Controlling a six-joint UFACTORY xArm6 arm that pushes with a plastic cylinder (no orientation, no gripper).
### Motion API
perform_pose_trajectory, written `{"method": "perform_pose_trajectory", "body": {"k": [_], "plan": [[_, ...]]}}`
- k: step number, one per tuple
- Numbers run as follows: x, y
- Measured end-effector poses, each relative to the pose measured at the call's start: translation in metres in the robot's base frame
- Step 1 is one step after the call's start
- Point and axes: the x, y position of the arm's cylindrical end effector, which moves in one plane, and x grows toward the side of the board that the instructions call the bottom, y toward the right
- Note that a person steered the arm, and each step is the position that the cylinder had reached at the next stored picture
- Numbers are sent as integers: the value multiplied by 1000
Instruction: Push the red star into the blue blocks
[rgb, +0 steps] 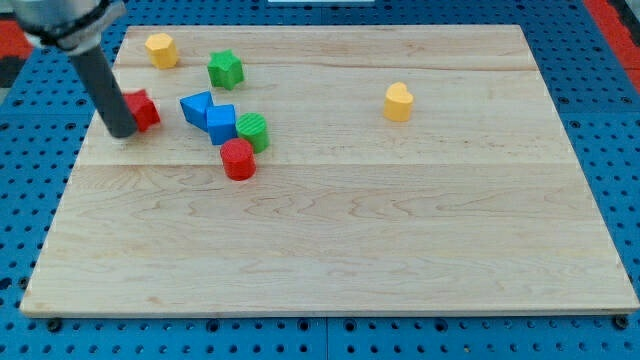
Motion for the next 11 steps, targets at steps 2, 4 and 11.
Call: {"method": "perform_pose_trajectory", "body": {"k": [2,4,11], "plan": [[0,7],[-34,35],[-78,86]]}}
